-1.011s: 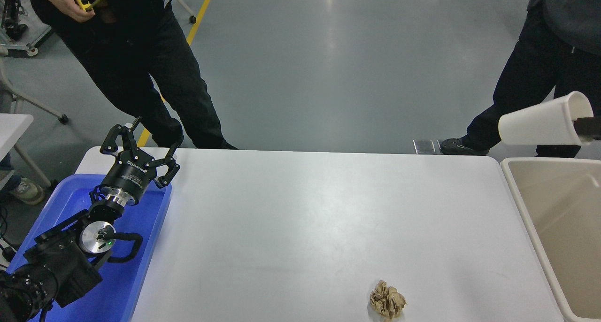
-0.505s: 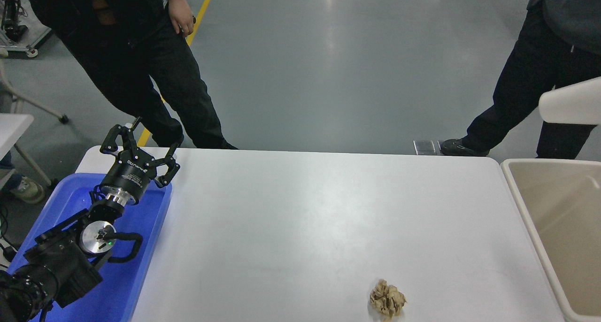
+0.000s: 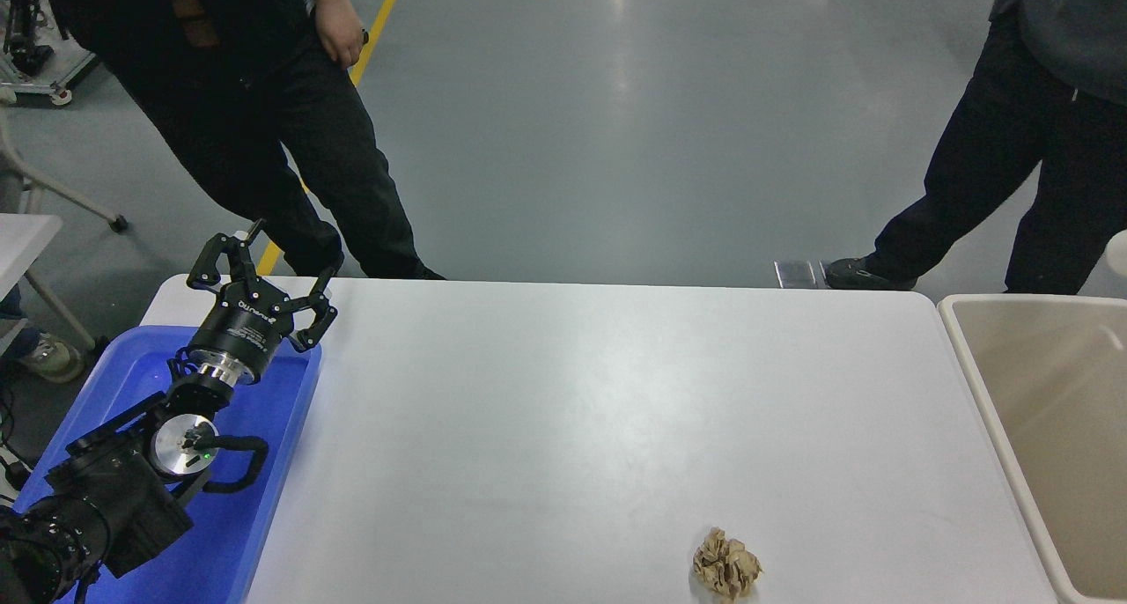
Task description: Dispose of the paper cup in the dustbin
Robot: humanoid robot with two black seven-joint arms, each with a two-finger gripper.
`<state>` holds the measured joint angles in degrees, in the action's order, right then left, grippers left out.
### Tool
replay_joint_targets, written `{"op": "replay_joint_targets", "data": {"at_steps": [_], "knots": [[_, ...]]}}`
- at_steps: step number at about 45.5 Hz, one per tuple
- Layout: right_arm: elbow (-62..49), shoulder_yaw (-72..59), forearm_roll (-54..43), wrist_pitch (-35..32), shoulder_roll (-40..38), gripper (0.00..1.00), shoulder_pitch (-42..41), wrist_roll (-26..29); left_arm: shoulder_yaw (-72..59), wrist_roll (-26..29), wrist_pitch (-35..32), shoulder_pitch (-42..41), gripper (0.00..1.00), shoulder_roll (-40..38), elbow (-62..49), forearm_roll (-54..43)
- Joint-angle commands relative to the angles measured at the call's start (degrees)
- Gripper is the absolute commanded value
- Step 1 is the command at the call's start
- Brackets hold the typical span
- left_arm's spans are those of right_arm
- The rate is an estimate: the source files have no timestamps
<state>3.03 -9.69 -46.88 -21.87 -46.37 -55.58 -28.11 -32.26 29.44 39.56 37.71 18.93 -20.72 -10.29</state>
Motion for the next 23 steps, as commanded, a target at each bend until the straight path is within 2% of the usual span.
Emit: {"op": "replay_joint_targets", "data": {"at_steps": [1,8,17,23], "knots": [[-4.5,0.1,4.2,2.1,2.3,0.00,3.5,9.3,0.0,0.0,0.0,0.0,1.00,0.0,0.0,0.0],[-4.6,0.2,5.3,2.8,3.1,0.00,4.7,12.5,0.0,0.0,0.0,0.0,1.00,0.1,0.0,0.0],[-4.6,0.3,6.3,4.2,5.2,0.00,6.8,14.0,0.0,0.0,0.0,0.0,1.00,0.1,0.0,0.0],[-4.6,0.4,8.0,6.3,8.0,0.00,8.5,17.8,0.0,0.0,0.0,0.0,1.00,0.1,0.0,0.0]]}}
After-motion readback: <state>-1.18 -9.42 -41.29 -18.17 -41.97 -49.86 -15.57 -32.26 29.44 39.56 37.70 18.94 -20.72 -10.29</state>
